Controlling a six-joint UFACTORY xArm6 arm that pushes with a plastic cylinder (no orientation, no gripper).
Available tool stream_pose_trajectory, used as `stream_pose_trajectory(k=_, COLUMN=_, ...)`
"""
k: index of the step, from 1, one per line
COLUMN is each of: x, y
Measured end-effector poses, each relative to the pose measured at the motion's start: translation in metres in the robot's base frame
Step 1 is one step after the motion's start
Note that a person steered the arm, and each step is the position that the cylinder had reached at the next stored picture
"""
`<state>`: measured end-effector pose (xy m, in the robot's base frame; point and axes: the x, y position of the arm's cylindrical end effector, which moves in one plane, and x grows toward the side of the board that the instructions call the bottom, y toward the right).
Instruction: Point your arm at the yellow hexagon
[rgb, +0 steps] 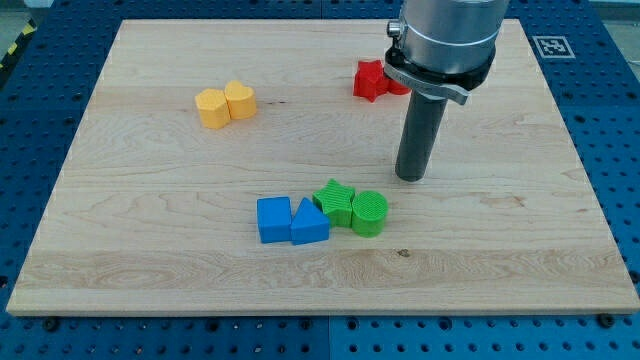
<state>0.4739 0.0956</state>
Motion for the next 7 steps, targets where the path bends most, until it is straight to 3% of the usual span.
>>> stream_pose_trajectory(k=5, x=-0.022, y=-0.18)
stream_pose_trajectory(k=7, x=-0.024, y=-0.196)
